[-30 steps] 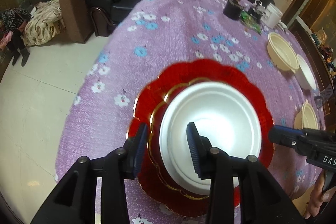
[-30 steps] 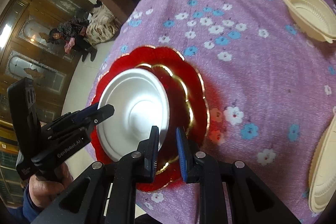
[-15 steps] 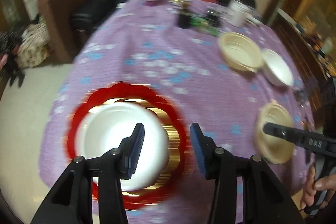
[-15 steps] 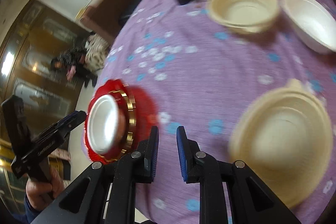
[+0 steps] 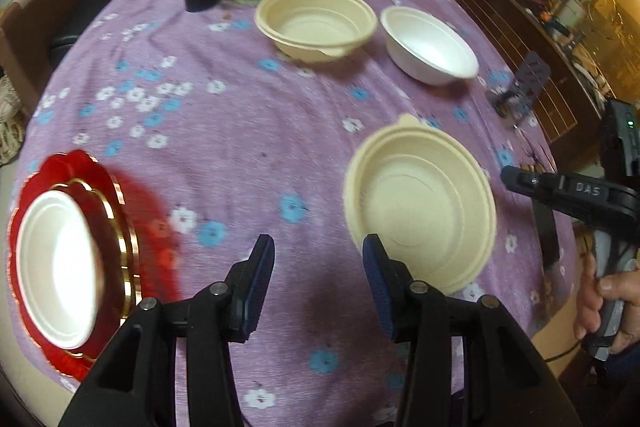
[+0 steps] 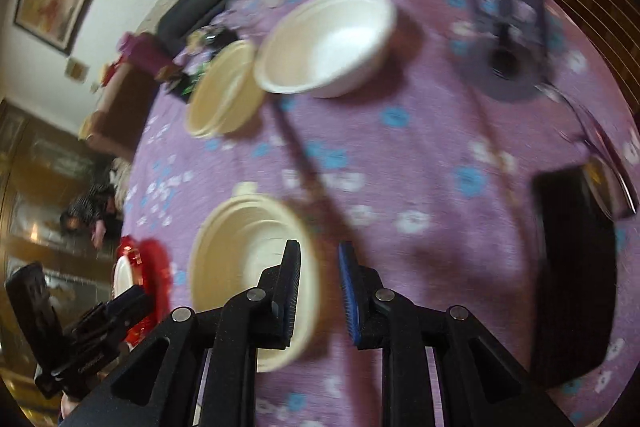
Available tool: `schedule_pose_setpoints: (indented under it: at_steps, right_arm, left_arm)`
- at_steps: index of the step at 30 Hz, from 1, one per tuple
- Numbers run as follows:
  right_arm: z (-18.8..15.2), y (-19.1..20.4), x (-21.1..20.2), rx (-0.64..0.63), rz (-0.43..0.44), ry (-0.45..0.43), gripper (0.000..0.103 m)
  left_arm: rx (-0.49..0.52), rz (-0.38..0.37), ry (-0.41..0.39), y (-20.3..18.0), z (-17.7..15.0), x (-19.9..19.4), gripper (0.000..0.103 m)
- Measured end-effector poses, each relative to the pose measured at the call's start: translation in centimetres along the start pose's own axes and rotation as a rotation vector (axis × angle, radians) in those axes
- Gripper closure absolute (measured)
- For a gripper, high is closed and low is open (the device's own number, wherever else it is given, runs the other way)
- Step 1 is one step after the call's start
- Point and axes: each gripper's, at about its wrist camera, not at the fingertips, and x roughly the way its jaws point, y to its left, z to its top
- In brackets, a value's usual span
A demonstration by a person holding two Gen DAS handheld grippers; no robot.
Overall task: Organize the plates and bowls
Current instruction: 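Move the left gripper to the cream handled bowl and grasp its rim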
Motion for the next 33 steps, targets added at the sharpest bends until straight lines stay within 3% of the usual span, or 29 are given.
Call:
schedule_pose_setpoints:
  at_steps: [12,20,29,33]
  right_arm:
    - [-2.7,3.1,3.6,-0.035,0.050,0.117,0.080]
    - [-5.6,7.0,6.5,-0.078,0.213,0.300,0.077]
    - [-3.4,4.5,3.8,-0.050,0.117,0.144,0.076]
    - [-2.7,5.1,3.7,-0.078,0.111,0.112,0.076]
  left_arm:
    - [0.055,-0.015,0.035,0.9,-1.0,0.1,0.053]
    - [0.047,-0.018,0.023,2.7,-0.9,-0.4,0.051]
    - [0.047,-0.043,0.049,3.1,-0.6,0.4,0.051]
    - [0.058,-0.016,0.062,2.9,-0.7,1.5,0.051]
